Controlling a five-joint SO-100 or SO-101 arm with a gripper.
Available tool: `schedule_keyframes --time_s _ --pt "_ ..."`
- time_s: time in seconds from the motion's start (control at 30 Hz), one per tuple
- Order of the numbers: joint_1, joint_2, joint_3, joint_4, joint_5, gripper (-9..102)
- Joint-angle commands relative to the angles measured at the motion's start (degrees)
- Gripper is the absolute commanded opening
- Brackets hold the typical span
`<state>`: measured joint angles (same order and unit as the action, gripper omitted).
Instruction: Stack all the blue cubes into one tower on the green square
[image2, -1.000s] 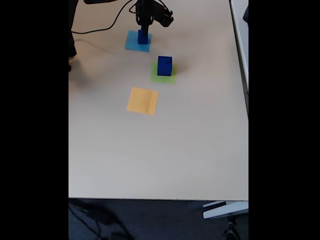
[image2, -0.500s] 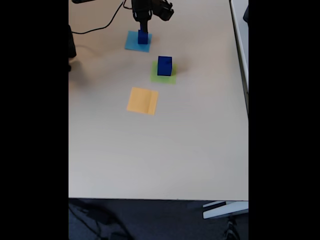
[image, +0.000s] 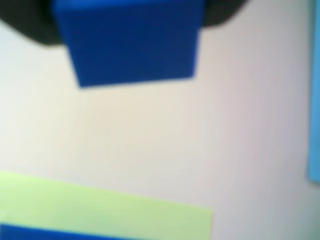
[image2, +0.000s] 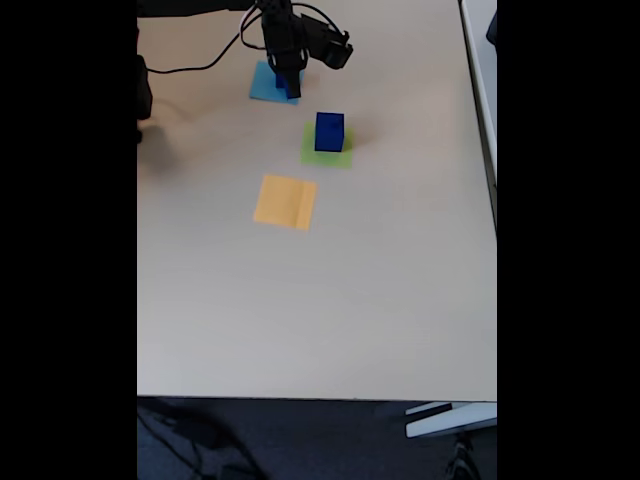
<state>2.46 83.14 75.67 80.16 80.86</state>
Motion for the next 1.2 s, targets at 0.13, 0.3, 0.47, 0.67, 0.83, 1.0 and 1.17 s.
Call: schedule_keyframes --time_s 0.13,0.3,0.47,0.67,0.83,1.0,1.17 --pt "5.1 2.4 -0.3 -3.4 -6.0 1" --pt "8.1 1.8 -0.3 -3.5 -8.7 1" --pt "11.2 1.4 0.3 -4.0 -11.5 1" --pt "14.3 0.4 2.9 -7.1 -13.7 1" --pt "15.1 -0.3 5.5 -10.7 -12.1 0" --pt "16.5 1.2 11.2 -15.5 -10.3 2" --pt "18.3 1.9 12.8 -16.4 -10.4 2"
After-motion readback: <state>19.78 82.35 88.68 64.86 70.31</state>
